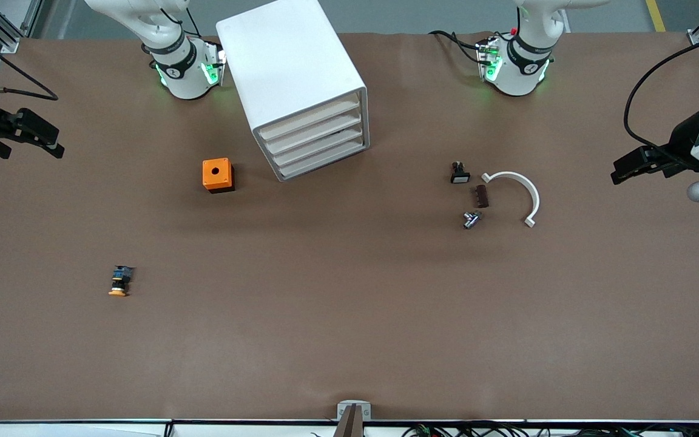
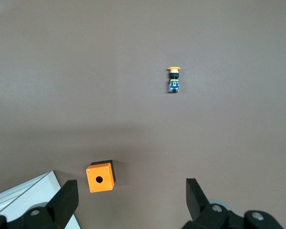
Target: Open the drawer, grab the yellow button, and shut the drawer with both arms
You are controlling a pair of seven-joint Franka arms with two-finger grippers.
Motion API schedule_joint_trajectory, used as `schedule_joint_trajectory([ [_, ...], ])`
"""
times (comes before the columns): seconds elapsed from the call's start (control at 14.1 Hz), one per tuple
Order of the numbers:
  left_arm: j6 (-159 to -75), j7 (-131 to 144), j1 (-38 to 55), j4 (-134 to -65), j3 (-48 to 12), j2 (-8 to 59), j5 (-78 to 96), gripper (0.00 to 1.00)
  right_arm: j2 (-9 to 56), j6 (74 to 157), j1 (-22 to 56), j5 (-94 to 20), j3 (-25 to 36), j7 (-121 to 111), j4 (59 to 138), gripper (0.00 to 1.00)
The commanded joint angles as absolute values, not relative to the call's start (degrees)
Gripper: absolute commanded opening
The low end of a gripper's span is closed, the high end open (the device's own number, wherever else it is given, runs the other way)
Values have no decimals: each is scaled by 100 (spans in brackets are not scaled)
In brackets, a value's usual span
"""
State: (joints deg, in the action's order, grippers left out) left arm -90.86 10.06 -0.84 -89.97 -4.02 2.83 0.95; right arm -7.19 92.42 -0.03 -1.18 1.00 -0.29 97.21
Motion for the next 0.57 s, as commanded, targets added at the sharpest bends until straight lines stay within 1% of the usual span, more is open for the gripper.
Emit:
schedule_joint_trajectory([
  [0.0, -9070, 984, -123, -8685, -483, 334, 123, 100, -1010, 9334, -44, -79, 62, -114, 10010, 100],
  [0.35, -9070, 984, -132, -8648, -483, 334, 123, 100, -1028, 9290, -62, -79, 70, -105, 10020, 100],
  [0.5, -9219, 984, -149, -8718, -527, 264, 114, 100, -1037, 9255, -70, -79, 88, -97, 10028, 100],
])
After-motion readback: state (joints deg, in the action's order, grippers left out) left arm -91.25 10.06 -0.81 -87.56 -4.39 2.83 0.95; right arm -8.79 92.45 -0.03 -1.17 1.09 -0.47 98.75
